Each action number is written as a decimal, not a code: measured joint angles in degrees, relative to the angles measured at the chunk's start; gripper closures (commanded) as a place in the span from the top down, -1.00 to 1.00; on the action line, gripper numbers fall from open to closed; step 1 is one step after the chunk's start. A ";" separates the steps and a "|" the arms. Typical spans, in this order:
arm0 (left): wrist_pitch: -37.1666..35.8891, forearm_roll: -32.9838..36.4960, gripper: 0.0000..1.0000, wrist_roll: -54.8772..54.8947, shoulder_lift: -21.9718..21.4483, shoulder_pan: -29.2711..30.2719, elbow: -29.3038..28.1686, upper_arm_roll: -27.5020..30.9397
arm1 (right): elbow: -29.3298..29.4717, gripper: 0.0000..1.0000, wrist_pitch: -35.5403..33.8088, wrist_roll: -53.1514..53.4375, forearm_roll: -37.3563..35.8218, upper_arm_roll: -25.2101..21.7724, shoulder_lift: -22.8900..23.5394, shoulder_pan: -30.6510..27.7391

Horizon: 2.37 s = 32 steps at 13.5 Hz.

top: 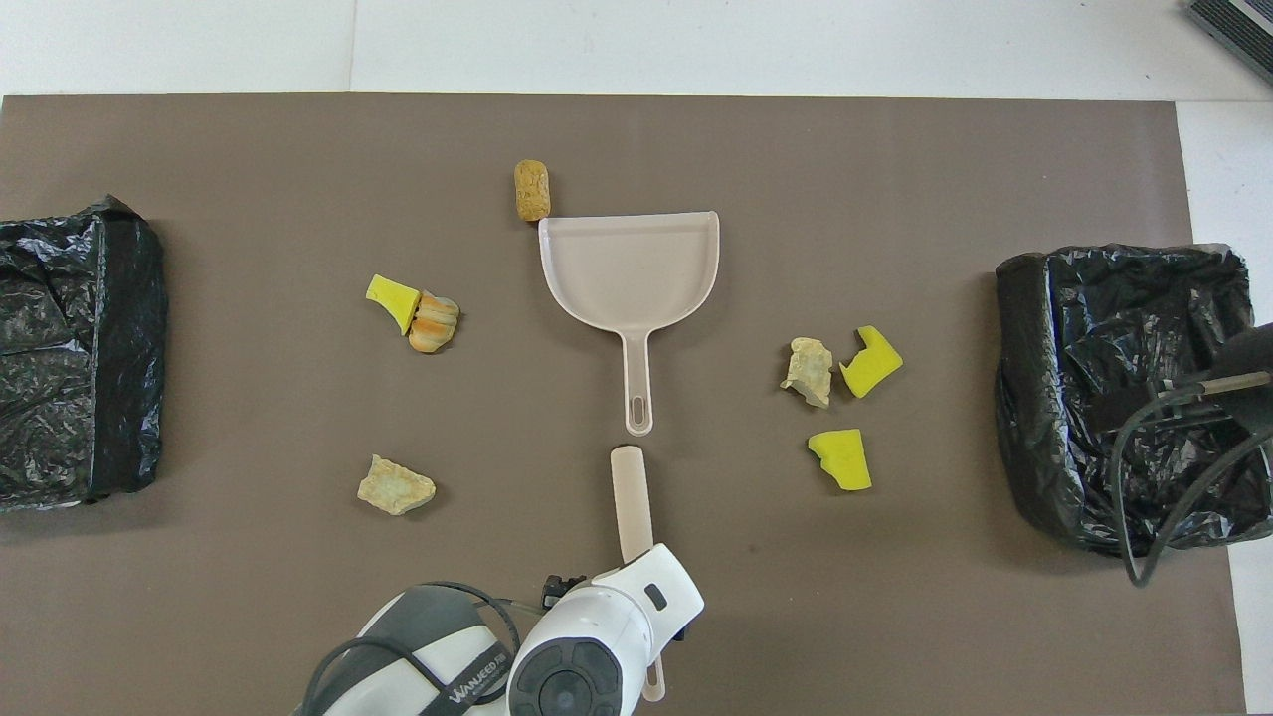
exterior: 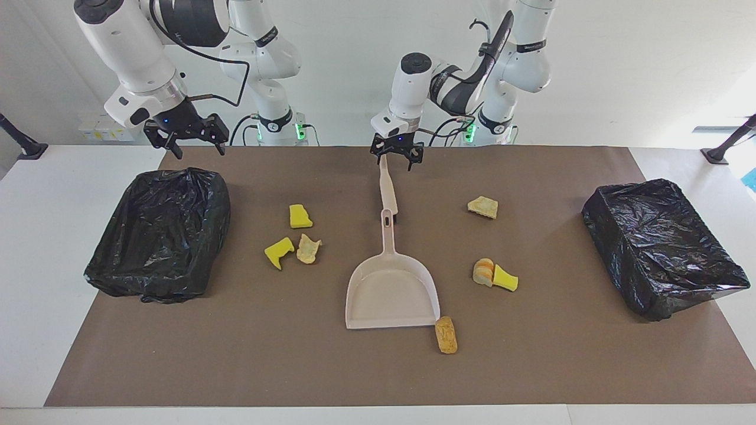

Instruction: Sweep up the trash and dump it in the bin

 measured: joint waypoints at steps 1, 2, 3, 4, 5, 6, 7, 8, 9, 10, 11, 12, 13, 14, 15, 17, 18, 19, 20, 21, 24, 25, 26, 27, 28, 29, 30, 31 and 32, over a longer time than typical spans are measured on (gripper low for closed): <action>0.42 0.00 1.00 -1.43 0.36 -1.11 -0.07 -0.01 | -0.36 1.00 0.00 0.00 -0.02 0.04 0.00 0.10; 0.94 0.00 1.00 -2.57 0.64 -1.83 -0.13 -0.04 | -0.50 1.00 0.04 0.07 -0.09 0.08 0.06 0.33; 1.26 0.00 1.00 -3.25 0.82 -2.17 -0.15 -0.01 | -0.33 1.00 0.21 0.21 -0.24 0.20 0.29 0.80; 1.30 0.00 1.00 -3.62 0.89 -2.30 -0.16 0.02 | 0.16 1.00 0.62 0.45 -0.34 0.30 0.77 1.54; 1.31 0.00 0.82 -3.97 0.91 -2.45 -0.18 0.02 | 0.69 1.00 1.01 0.72 -0.34 0.41 1.40 2.22; 1.31 0.00 0.57 -4.52 0.92 -2.76 -0.19 0.03 | 1.03 1.00 1.95 0.81 -0.34 0.57 2.22 2.75; 1.31 0.00 0.34 -5.06 0.93 -3.11 -0.20 0.01 | 1.14 1.00 3.43 0.81 -0.25 0.77 3.31 3.17; 1.31 0.00 0.03 -5.53 0.95 -3.24 -0.24 -0.02 | 1.17 1.00 4.99 0.81 0.14 0.89 4.58 3.73; 1.30 0.00 -0.20 -6.05 0.96 -3.25 -0.27 -0.01 | 1.22 1.00 5.96 0.81 0.59 1.00 5.81 4.31; 1.30 0.00 -0.34 -6.74 0.96 -3.25 -0.32 0.01 | 1.32 1.00 6.59 0.81 0.76 1.08 7.03 4.81; 1.30 0.00 -0.44 -7.15 0.96 -3.25 -0.36 0.03 | 1.55 1.00 6.75 0.81 0.82 1.13 7.85 4.98; 1.29 0.00 -0.48 -7.39 0.96 -3.26 -0.39 0.03 | 2.21 1.00 6.84 0.81 0.98 1.24 8.69 5.11; 1.25 0.00 -0.48 -7.57 0.96 -3.26 -0.46 0.04 | 3.02 1.00 6.84 0.86 1.09 1.30 9.52 5.47; 1.20 0.00 -0.48 -7.65 0.96 -3.27 -0.48 0.02 | 3.80 1.00 6.92 1.20 1.11 1.36 10.48 5.95; 1.10 0.00 -0.48 -7.78 0.96 -3.28 -0.52 0.04 | 4.31 1.00 7.36 1.69 1.11 1.38 11.38 6.38; 1.09 0.00 -0.47 -7.81 0.97 -3.28 -0.54 0.06 | 4.85 1.00 7.88 1.97 1.14 1.50 12.67 7.24; 1.09 0.00 -0.47 -7.82 0.96 -3.28 -0.55 0.06 | 5.09 1.00 7.91 2.08 1.14 1.56 13.11 7.72; 1.09 0.00 -0.46 -7.82 0.96 -3.28 -0.55 0.06 | 5.58 1.00 7.92 2.51 1.29 1.59 13.51 8.04; 1.09 0.00 -0.46 -7.83 0.96 -3.28 -0.55 0.08 | 6.62 1.00 7.88 3.78 1.82 1.65 14.01 8.13; 1.09 0.00 -0.46 -7.84 0.96 -3.28 -0.55 0.13 | 8.36 1.00 7.24 5.53 2.20 1.66 14.75 8.13; 1.08 0.00 -0.16 -7.85 0.97 -3.28 -0.59 0.38 | 14.81 1.00 3.89 11.22 2.48 2.24 18.48 9.42; 1.08 0.00 -0.12 -7.85 0.97 -3.28 -0.62 0.42 | 16.62 1.00 3.62 13.79 2.50 2.56 20.07 10.32; 1.08 0.00 -0.11 -7.85 0.97 -3.28 -0.65 0.45 | 18.20 1.00 3.54 16.30 2.51 2.76 21.74 11.37; 1.08 0.00 -0.11 -7.85 0.98 -3.28 -0.68 0.46 | 19.53 1.00 3.52 18.49 2.51 2.83 23.36 12.56; 1.08 0.00 -0.11 -7.85 1.00 -3.28 -0.70 0.47 | 20.55 1.00 3.52 20.01 2.54 2.88 24.66 13.59; 1.08 0.00 -0.11 -7.85 1.03 -3.28 -0.71 0.47 | 21.15 1.00 3.52 20.76 2.78 2.91 25.38 14.18; 1.08 0.00 -0.11 -7.84 1.04 -3.28 -0.73 0.48 | 21.46 1.00 3.52 21.10 3.34 2.93 25.68 14.42; 1.08 0.00 -0.11 -7.84 1.04 -3.28 -0.74 0.48 | 21.59 1.00 3.52 21.13 3.66 2.92 25.73 14.45; 1.08 0.00 -0.11 -7.83 1.04 -3.28 -0.75 0.48 | 21.72 1.00 3.52 21.13 3.84 2.90 25.73 14.42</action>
